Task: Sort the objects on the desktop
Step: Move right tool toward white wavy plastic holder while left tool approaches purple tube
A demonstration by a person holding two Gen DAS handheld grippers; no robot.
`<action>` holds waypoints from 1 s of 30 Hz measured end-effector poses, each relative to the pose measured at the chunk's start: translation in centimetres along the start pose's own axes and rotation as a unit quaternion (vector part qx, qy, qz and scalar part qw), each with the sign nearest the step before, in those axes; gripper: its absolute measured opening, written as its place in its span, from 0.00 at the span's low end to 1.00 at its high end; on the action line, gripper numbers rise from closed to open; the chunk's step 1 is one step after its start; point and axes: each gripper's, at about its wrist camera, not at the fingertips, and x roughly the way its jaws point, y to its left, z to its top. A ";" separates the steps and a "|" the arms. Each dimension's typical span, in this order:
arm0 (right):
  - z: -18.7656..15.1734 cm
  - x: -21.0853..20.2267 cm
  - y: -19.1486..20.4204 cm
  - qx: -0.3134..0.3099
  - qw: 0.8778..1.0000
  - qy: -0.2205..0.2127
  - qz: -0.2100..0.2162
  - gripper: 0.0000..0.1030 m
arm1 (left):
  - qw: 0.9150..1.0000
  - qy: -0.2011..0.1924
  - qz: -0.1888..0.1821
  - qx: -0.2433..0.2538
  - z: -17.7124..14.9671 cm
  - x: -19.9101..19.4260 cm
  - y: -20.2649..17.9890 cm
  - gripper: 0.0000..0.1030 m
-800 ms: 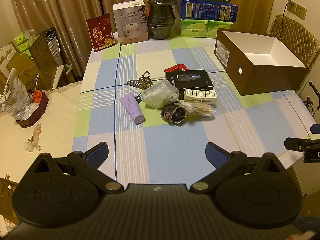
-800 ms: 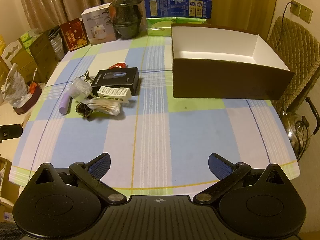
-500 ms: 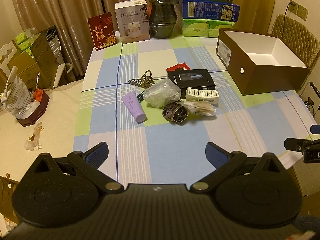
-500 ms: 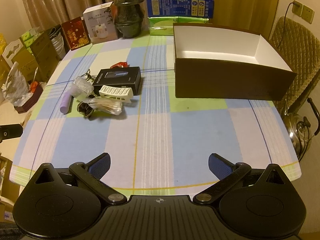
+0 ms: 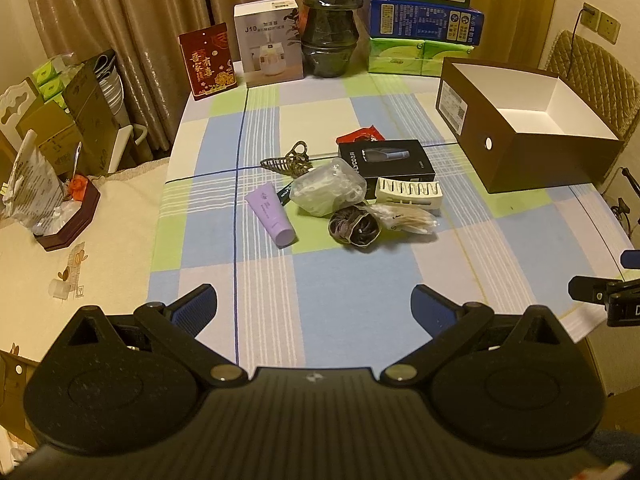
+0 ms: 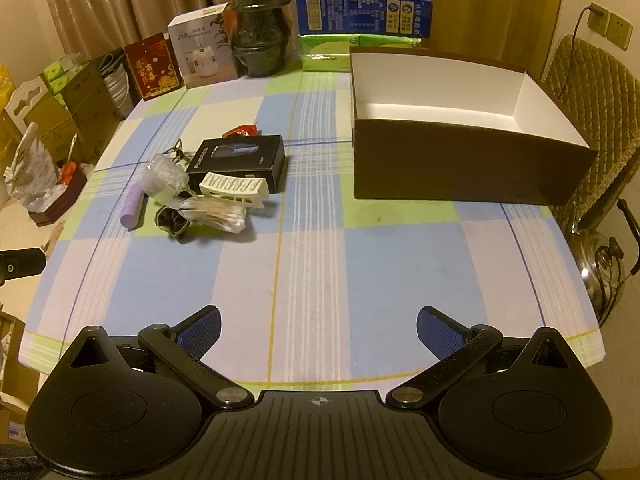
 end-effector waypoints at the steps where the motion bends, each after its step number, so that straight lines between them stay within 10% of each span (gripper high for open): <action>1: 0.0 0.0 0.0 0.000 1.000 0.000 0.000 0.98 | 1.000 0.000 0.000 -0.001 0.0 0.0 0.1 0.99; 30: 1.9 2.3 0.5 -0.011 0.999 -0.024 0.039 0.98 | 1.000 0.006 0.008 -0.019 1.0 1.7 1.2 0.99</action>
